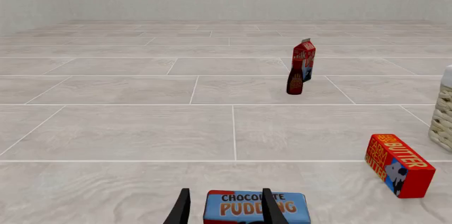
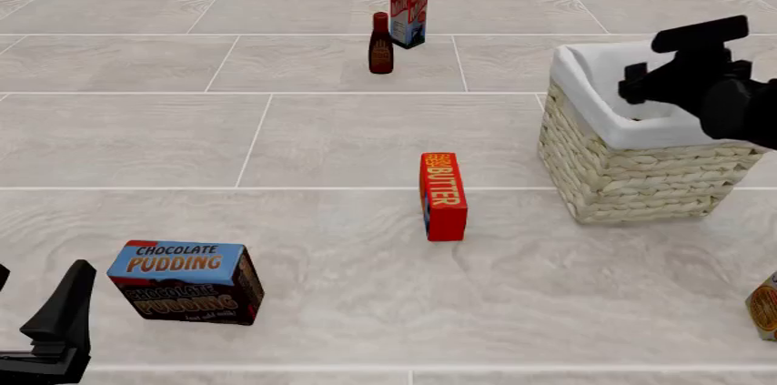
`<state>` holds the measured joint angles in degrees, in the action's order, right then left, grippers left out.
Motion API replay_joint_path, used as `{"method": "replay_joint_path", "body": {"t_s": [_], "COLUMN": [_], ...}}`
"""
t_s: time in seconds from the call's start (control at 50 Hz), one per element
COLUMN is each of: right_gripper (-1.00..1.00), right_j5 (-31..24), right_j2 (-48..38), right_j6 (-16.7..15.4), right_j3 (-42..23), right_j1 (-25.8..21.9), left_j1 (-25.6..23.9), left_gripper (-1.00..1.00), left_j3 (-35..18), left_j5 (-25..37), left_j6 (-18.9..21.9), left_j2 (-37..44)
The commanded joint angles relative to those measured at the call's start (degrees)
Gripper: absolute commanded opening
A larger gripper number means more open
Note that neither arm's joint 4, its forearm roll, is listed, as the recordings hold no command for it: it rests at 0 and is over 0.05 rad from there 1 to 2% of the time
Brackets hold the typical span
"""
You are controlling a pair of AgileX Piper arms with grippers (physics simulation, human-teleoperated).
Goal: Pick the tomato sauce and place it in the basket.
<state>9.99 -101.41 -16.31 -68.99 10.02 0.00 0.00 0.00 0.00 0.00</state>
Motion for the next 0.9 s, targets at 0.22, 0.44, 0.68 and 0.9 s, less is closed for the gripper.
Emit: {"method": "replay_joint_path", "body": {"t_s": [0.22,0.44,0.68,0.9], "right_gripper": [1.00,1.00,1.00,1.00], "right_j5": [-0.5,-2.3,-2.9,-0.8], "right_j2": [4.5,8.3,12.5,16.5], "right_j6": [-1.3,-1.4,-2.1,-3.0], "right_j3": [1.2,1.3,3.2,7.3], "right_j1": [0.4,-1.1,-2.7,-3.4], "left_j1": [0.0,0.0,0.0,0.0], "left_gripper": [1.00,1.00,1.00,1.00], "left_j3": [0.0,0.0,0.0,0.0], "left_j5": [0.0,0.0,0.0,0.0], "left_j6": [0.0,0.0,0.0,0.0], "left_j2": [0.0,0.0,0.0,0.0]}}
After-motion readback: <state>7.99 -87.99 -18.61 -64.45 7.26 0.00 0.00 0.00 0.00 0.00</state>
